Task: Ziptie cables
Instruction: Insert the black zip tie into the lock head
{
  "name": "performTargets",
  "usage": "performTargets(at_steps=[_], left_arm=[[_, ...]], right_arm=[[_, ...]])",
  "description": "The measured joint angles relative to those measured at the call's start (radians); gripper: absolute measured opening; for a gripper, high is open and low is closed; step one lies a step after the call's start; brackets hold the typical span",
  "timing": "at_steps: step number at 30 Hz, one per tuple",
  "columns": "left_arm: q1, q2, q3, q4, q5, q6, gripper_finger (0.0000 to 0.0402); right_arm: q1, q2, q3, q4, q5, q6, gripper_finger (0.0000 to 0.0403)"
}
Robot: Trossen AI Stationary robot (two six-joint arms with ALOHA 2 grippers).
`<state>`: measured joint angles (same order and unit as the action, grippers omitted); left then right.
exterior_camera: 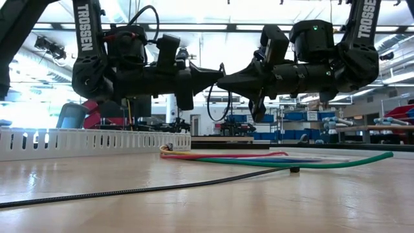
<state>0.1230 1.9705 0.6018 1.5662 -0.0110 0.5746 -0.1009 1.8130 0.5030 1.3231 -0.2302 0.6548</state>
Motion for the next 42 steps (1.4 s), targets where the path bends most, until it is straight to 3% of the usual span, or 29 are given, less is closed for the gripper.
performTargets(at_steps=[25,33,42], left_arm=[[0.001,0.0,0.0,0.004,-0.006,-0.055,0.0003],[0.0,0.0,0.0,-0.033,-0.012,0.044,0.0003],[0.0,0.0,0.0,-0.03,0.014,0.049,0.0003]], right_arm=[[0.001,0.0,0.0,-0.002,0.001,0.008,0.0],[0.001,0.0,0.0,0.043,-0.066,0.027,0.0],[-0.016,0.0,0.0,0.052,-0.081,0.073,0.0]])
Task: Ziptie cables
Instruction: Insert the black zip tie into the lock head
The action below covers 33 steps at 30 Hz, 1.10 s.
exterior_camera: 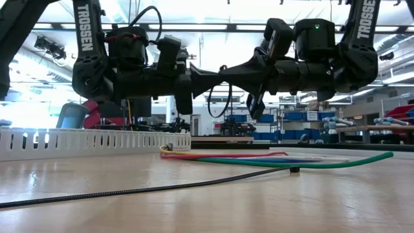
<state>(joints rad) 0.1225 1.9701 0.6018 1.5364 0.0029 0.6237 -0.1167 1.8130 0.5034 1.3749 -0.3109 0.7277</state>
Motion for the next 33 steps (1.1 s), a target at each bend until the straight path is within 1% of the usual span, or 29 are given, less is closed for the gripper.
performTargets(at_steps=[9,23,26,33], left_arm=[[-0.004,0.0,0.0,0.018,0.01,0.047,0.0003],[-0.02,0.0,0.0,-0.026,0.013,0.047,0.0003],[-0.02,0.0,0.0,-0.045,-0.004,0.048,0.0003],[-0.026,0.0,0.0,-0.06,0.009,0.05,0.0003]], right_arm=[[-0.011,0.0,0.0,-0.053,-0.02,0.055,0.0],[-0.037,0.0,0.0,-0.025,-0.026,0.059,0.0],[-0.04,0.0,0.0,-0.025,-0.052,0.067,0.0],[-0.063,0.0,0.0,-0.027,-0.057,0.081,0.0]])
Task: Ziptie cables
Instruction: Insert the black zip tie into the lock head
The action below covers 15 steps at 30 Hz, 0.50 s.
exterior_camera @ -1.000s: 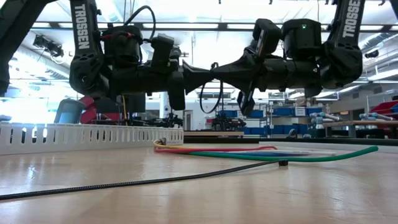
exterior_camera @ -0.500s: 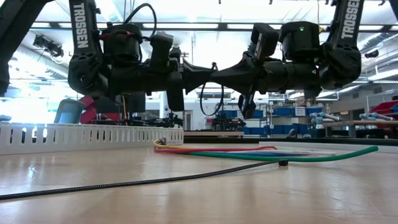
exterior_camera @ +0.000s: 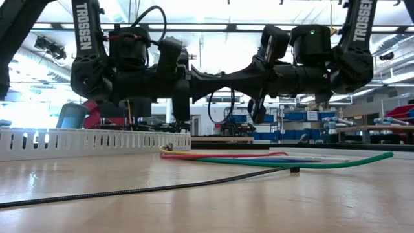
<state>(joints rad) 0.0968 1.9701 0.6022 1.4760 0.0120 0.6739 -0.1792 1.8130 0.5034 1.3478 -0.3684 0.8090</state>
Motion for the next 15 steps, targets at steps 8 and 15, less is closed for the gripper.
performTargets(at_steps=[8,15], left_arm=[[-0.006,0.0,0.0,-0.009,-0.018,0.004,0.0003],[-0.008,0.0,0.0,-0.028,-0.011,0.003,0.0003]], right_arm=[[-0.014,0.0,0.0,-0.031,-0.006,0.001,0.0],[-0.011,0.0,0.0,-0.043,-0.09,0.053,0.0]])
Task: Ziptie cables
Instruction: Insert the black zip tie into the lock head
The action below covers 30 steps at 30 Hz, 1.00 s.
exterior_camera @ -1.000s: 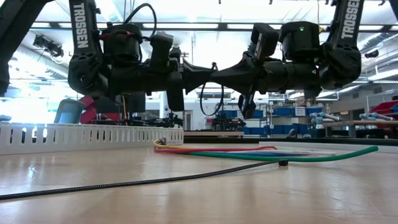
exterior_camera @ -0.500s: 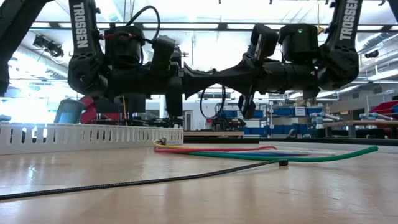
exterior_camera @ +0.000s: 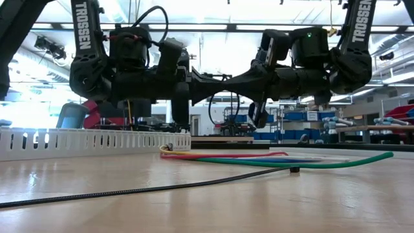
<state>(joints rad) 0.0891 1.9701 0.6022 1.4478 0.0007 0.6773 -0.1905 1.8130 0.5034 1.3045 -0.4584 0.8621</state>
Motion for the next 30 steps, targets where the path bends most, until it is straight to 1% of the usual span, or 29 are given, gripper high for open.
performTargets(at_steps=[4,6,11,18,21,24,30], left_arm=[[-0.006,0.0,0.0,-0.066,0.04,0.031,0.0002],[-0.017,0.0,0.0,-0.085,0.041,0.048,0.0002],[-0.023,0.0,0.0,-0.09,0.02,0.061,0.0001],[-0.023,0.0,0.0,-0.099,0.018,0.089,0.0001],[-0.023,0.0,0.015,-0.143,0.01,0.104,0.0001],[-0.023,0.0,0.039,-0.177,0.008,0.105,0.0001],[-0.023,0.0,0.053,-0.164,0.009,0.104,0.0002]], right_arm=[[-0.002,0.0,0.0,-0.003,-0.101,0.063,0.0],[-0.002,0.0,0.0,-0.014,-0.12,0.086,0.0],[-0.002,0.0,0.001,-0.085,-0.121,0.103,0.0],[-0.002,0.0,0.001,-0.1,-0.115,0.11,0.0],[-0.017,0.0,0.001,-0.104,-0.091,0.106,0.0],[-0.025,0.0,0.007,-0.106,-0.092,0.084,0.0],[-0.025,0.0,0.013,-0.102,-0.092,-0.002,0.0]])
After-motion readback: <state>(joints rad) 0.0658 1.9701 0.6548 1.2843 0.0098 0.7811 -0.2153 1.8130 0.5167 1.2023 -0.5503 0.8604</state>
